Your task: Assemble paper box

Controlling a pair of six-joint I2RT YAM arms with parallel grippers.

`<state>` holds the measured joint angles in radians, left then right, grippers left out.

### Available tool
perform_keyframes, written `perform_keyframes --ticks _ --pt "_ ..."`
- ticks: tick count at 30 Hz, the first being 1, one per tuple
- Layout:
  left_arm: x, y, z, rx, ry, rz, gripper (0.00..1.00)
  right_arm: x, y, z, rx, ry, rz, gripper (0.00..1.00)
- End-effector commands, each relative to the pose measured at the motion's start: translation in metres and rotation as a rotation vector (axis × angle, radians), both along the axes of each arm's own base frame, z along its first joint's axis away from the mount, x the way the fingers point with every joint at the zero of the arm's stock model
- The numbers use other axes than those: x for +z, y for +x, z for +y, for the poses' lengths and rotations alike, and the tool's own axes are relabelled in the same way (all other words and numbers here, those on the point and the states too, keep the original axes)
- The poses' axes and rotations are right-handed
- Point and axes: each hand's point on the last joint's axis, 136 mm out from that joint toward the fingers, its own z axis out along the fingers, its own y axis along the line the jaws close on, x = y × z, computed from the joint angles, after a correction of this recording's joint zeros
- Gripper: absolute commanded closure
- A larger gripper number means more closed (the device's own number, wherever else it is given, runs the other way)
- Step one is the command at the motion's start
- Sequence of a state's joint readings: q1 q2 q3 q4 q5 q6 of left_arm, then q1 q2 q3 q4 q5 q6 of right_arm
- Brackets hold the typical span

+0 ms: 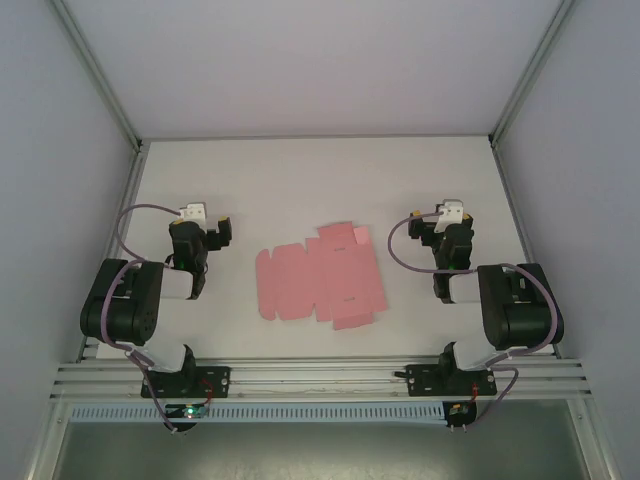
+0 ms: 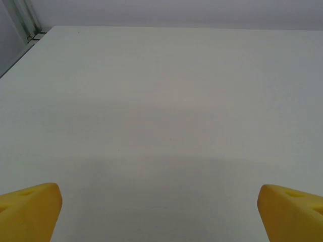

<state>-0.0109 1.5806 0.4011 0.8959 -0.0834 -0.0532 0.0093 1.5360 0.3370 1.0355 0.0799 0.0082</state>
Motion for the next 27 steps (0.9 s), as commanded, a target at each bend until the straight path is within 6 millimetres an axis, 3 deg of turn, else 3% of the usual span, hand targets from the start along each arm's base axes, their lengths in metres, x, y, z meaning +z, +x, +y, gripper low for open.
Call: perform_keyframes --ticks 1,15,18,23,27 --pt "0.001 -0.005 0.006 0.023 0.006 0.003 0.0 0.004 -0.002 0.004 0.015 0.005 -0.013 0.02" --pt "0.002 -0.004 0.006 0.025 0.005 0.003 0.0 0.004 -0.002 0.003 0.022 0.023 -0.014 0.02" --pt "0.015 -0.004 0.011 0.056 0.007 0.022 0.0 0.01 -0.002 -0.003 -0.012 0.032 -0.03 0.02" --pt "0.061 -0.02 0.018 0.13 -0.056 0.061 0.0 0.038 -0.009 -0.016 -0.105 0.051 0.031 0.02" --pt "0.069 -0.041 0.011 0.166 -0.224 0.126 0.0 0.055 -0.02 -0.014 -0.155 0.098 0.107 0.02"
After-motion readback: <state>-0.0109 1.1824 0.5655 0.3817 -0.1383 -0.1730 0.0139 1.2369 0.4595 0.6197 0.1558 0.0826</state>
